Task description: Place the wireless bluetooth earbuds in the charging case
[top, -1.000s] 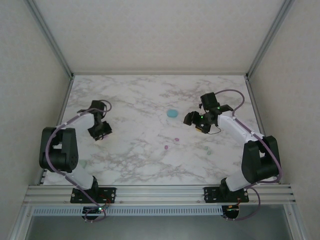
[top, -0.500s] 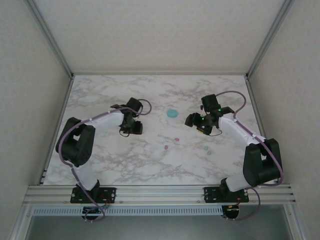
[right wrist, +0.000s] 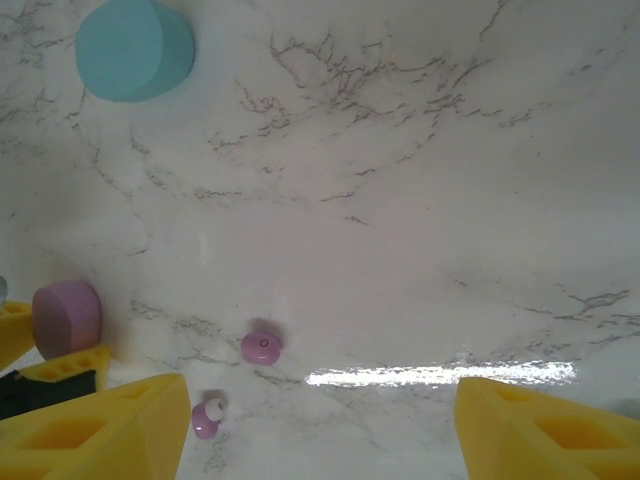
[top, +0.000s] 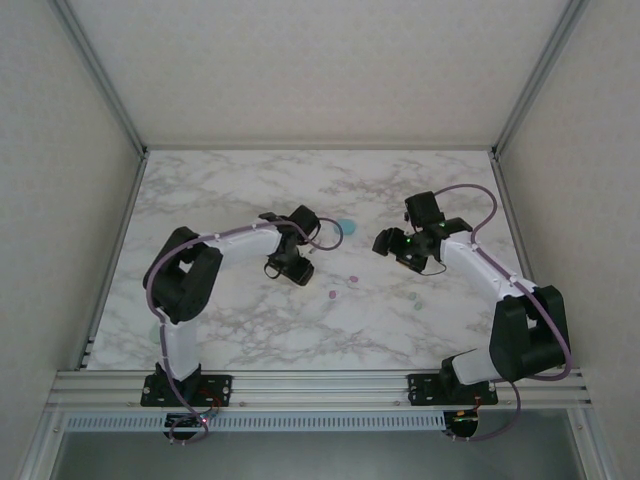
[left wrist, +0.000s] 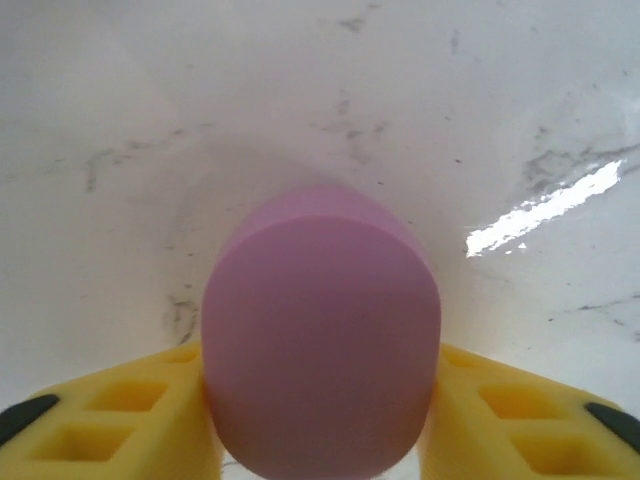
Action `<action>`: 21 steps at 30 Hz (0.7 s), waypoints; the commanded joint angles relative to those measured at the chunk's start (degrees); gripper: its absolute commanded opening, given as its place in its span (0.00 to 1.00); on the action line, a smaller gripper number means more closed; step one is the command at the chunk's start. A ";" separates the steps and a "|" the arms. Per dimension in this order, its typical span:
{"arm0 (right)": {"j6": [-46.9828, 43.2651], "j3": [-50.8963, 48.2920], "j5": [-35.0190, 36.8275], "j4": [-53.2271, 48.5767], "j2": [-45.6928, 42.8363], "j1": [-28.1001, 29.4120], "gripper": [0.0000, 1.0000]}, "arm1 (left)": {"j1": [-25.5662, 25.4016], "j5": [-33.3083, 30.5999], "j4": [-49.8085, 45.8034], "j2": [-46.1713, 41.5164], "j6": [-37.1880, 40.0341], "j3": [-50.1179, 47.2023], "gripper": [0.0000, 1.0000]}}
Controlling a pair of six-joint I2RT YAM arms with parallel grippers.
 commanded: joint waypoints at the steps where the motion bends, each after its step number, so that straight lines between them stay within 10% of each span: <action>1: 1.05 -1.05 -0.08 0.58 -1.05 -0.26 0.71 | 0.19 -2.64 -1.70 -2.04 2.55 0.28 0.66; 21: -9.73 9.67 -13.08 2.58 8.11 6.21 0.65 | 16.15 5.19 19.06 -35.67 -16.55 -20.01 0.75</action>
